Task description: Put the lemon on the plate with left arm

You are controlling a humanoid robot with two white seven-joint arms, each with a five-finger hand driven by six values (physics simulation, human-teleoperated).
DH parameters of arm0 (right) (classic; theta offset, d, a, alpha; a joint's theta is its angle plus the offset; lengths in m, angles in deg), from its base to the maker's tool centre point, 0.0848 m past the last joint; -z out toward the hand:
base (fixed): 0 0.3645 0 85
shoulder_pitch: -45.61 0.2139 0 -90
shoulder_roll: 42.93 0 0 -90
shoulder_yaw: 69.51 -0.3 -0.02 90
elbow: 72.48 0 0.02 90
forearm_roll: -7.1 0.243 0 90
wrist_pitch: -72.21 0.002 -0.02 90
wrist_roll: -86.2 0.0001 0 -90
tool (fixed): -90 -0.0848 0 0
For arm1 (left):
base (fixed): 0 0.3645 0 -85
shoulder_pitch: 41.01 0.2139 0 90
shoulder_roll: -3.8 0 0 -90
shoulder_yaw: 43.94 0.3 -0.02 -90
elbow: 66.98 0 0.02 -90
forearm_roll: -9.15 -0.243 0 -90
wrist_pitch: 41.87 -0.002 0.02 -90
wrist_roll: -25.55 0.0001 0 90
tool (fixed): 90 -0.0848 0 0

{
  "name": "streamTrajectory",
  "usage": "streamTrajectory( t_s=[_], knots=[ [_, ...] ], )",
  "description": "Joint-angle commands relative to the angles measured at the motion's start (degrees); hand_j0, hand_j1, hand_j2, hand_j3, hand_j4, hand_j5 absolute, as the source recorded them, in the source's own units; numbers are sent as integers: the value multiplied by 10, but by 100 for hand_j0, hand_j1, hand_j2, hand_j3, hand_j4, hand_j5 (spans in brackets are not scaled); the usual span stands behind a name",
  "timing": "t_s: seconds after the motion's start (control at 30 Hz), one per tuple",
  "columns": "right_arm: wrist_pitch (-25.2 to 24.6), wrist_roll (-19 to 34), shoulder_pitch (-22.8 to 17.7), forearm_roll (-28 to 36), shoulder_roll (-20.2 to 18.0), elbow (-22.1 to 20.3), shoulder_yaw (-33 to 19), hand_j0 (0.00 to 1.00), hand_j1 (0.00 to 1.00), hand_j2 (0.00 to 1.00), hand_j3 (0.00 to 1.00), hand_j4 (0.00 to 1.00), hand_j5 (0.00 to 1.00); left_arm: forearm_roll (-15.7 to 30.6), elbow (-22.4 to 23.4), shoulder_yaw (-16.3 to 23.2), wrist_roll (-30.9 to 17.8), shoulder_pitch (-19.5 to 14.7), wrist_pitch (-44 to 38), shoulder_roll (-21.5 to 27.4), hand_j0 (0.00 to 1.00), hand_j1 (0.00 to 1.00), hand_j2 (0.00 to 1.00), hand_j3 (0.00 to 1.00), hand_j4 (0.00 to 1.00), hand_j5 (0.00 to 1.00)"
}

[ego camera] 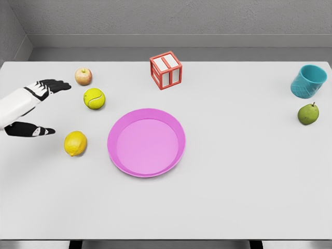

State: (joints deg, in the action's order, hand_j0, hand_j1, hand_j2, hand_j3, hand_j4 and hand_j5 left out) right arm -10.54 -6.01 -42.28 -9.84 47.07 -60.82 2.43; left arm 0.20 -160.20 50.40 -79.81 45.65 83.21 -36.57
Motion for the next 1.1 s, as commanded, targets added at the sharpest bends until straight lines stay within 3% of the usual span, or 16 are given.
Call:
streamTrajectory(
  t_s=[0.0,0.07,0.13,0.17,0.27,0.47,0.6,0.73,0.83,1.0,1.07],
  knots=[
    [0,0,1,2,0,-1,-11,100,100,100,100,100,100,4,-1,0,0,0,-1,1,100,100,100,100,100,100],
    [-1,0,0,2,0,0,-3,100,100,100,100,100,100,3,-1,0,-5,0,-1,1,100,100,100,100,100,100],
    [-1,0,0,2,0,0,-2,100,100,100,100,100,100,0,0,-4,-55,-4,-1,1,100,100,100,100,100,100],
    [-1,0,0,2,0,0,-2,100,100,100,100,100,100,-1,0,-4,-102,-8,-1,1,100,100,100,100,100,100],
    [-1,0,0,2,0,0,-2,100,100,100,100,100,100,-24,0,-2,-150,-5,-1,9,100,100,100,100,100,100],
    [-1,0,0,2,0,0,-2,100,100,100,100,100,100,-34,3,36,-152,0,-1,143,100,100,100,100,100,100],
    [-1,0,0,2,0,0,-2,100,100,100,100,100,100,-82,2,37,-153,-19,-1,132,100,100,100,100,100,100],
    [-1,0,0,2,0,0,-2,100,100,100,100,100,100,-131,0,43,-153,-50,-1,86,100,100,100,100,100,100],
    [-1,0,0,2,0,0,-2,100,100,100,100,100,100,-173,-1,93,-153,-93,-1,42,100,100,100,100,100,100],
    [-1,0,0,2,0,0,-2,100,100,100,100,100,100,-176,-1,100,-153,-99,-1,39,100,100,100,100,100,100],
    [-1,0,0,2,0,0,-2,100,100,100,100,100,100,-190,-3,120,-153,-105,-1,31,100,100,100,100,100,100]
  ],
)
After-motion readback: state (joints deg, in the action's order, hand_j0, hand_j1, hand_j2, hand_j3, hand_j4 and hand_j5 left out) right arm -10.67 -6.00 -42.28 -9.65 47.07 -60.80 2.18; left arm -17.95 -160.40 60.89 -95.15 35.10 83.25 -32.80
